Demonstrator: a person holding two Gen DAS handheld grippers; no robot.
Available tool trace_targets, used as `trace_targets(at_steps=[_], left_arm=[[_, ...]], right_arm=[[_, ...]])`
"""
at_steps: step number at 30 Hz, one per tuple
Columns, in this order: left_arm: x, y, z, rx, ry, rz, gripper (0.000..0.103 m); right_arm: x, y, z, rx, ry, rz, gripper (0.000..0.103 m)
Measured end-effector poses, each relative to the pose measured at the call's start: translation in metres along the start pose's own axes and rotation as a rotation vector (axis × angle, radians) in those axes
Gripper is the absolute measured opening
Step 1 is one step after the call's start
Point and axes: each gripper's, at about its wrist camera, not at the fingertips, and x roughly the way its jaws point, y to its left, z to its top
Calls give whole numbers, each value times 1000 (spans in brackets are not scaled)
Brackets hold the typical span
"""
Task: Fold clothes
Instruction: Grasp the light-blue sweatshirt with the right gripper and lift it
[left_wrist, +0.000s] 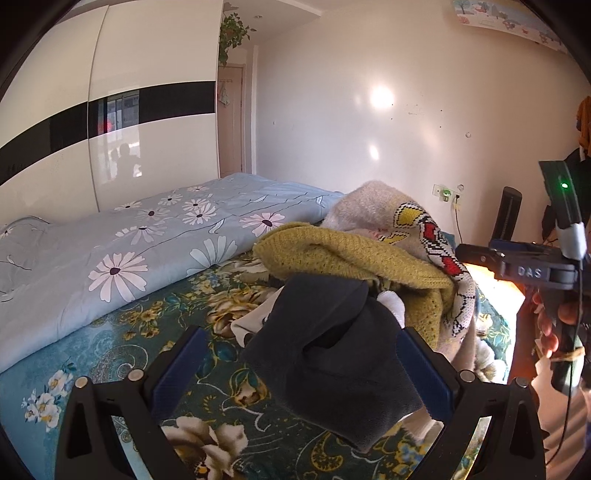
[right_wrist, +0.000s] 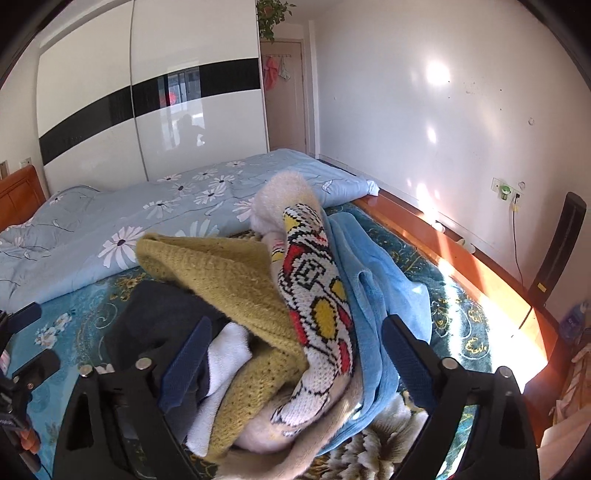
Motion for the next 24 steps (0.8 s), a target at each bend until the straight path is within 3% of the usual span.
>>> trace_targets(at_steps=[2, 5, 9, 12, 17, 24], left_arm=[[4, 9, -3, -1, 4, 13, 103], [8, 25, -7, -13, 3, 22, 103], [14, 41, -12, -36, 6, 26, 103], [18, 50, -17, -49, 18, 22, 103], [21, 59, -24, -57, 20, 26, 103], [27, 56, -29, -124, 32, -28, 103]], right_arm=[[23, -1, 11, 6, 25, -9, 66], [47, -4, 28, 55, 29, 11, 55], [76, 0, 48, 52, 58, -27, 55], [94, -6, 53, 77, 108, -31, 48], [56, -39, 51, 157, 20, 94, 48], [19, -84, 22, 172, -7, -10, 48]])
